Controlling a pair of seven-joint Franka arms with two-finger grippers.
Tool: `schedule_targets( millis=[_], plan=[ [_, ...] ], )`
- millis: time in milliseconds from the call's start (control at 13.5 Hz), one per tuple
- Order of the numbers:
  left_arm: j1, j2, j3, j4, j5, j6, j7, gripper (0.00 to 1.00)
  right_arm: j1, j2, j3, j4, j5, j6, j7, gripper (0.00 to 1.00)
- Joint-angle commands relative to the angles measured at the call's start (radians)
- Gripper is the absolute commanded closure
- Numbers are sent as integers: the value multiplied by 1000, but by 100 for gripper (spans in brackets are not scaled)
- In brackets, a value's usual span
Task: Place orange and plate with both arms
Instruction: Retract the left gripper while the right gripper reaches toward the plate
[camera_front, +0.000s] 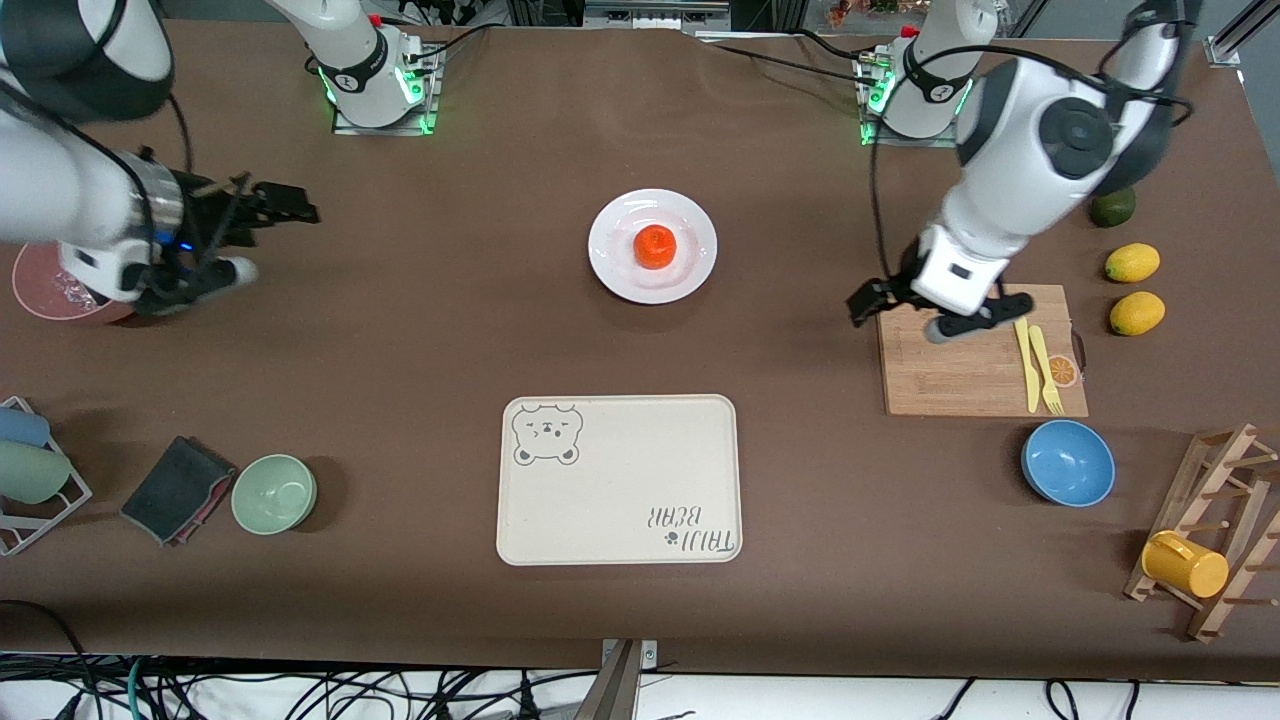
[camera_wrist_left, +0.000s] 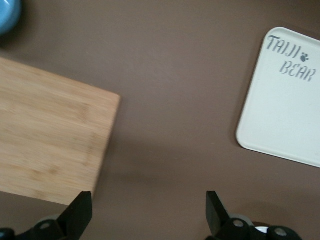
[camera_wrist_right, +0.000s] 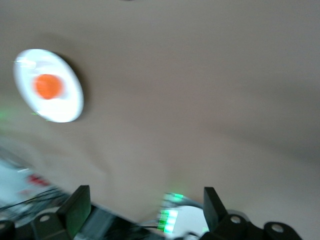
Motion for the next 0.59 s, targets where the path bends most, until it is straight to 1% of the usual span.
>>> schedule_targets(
  millis=[0, 148, 222, 296, 444, 519],
  plan=[
    [18, -30, 76, 71, 23, -155, 153, 0, -13, 105, -6, -58, 246, 55, -3, 0],
    [26, -30, 110, 156, 48, -269, 207, 0, 1, 115, 0, -170, 352, 200, -14, 0],
    [27, -30, 116, 194, 97, -312, 228, 0, 10, 113, 18, -235, 400, 265, -29, 0],
    [30, -30, 118, 231, 127, -359, 241, 0, 10, 113, 47, -291, 469, 319, -90, 0],
    [53, -27, 118, 314, 130, -468, 241, 0, 12, 115, 90, -403, 590, 453, -279, 0],
    [63, -27, 118, 345, 130, -507, 241, 0, 16, 118, 130, -445, 639, 522, -343, 0]
  ],
)
